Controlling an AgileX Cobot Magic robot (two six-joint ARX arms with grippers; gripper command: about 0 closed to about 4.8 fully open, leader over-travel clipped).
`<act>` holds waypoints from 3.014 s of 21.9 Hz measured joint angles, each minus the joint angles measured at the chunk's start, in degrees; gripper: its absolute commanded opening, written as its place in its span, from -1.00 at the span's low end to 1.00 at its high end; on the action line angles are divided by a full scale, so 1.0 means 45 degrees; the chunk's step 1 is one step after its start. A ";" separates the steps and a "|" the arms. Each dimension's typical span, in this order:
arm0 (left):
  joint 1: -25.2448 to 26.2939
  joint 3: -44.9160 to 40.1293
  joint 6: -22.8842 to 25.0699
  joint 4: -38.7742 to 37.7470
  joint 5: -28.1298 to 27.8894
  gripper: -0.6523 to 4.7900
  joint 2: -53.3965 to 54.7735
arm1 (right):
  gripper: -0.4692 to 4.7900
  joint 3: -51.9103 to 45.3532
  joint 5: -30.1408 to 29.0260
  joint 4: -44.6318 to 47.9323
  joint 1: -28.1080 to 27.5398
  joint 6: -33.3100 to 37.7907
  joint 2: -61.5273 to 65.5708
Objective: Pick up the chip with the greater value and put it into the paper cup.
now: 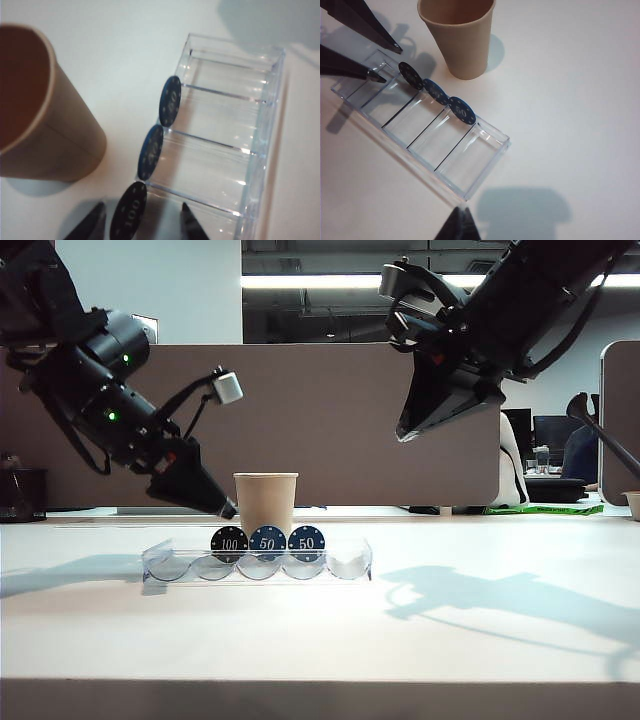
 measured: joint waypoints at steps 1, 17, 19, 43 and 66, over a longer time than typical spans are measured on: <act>0.0000 0.0000 0.0000 -0.0010 0.0000 -0.06 0.0053 | -0.83 0.0000 0.0000 -0.0005 0.0000 0.0000 0.0000; 0.0000 0.0058 -0.0233 0.0355 -0.0005 -0.07 0.0583 | -0.83 0.0000 0.0000 -0.0005 0.0000 0.0000 0.0005; 0.0000 0.0058 -0.0233 0.0359 -0.0005 -0.07 0.0597 | -0.83 0.0000 0.0000 0.0000 0.0000 0.0000 0.0005; 0.0000 0.0136 -0.0811 0.0840 -0.0005 -0.23 0.0748 | -0.83 0.0000 0.0000 -0.0005 0.0000 0.0000 0.0010; 0.0000 0.0136 -0.0816 0.0607 -0.0257 -0.56 0.0894 | -0.83 0.0000 0.0000 -0.0005 0.0000 0.0000 0.0039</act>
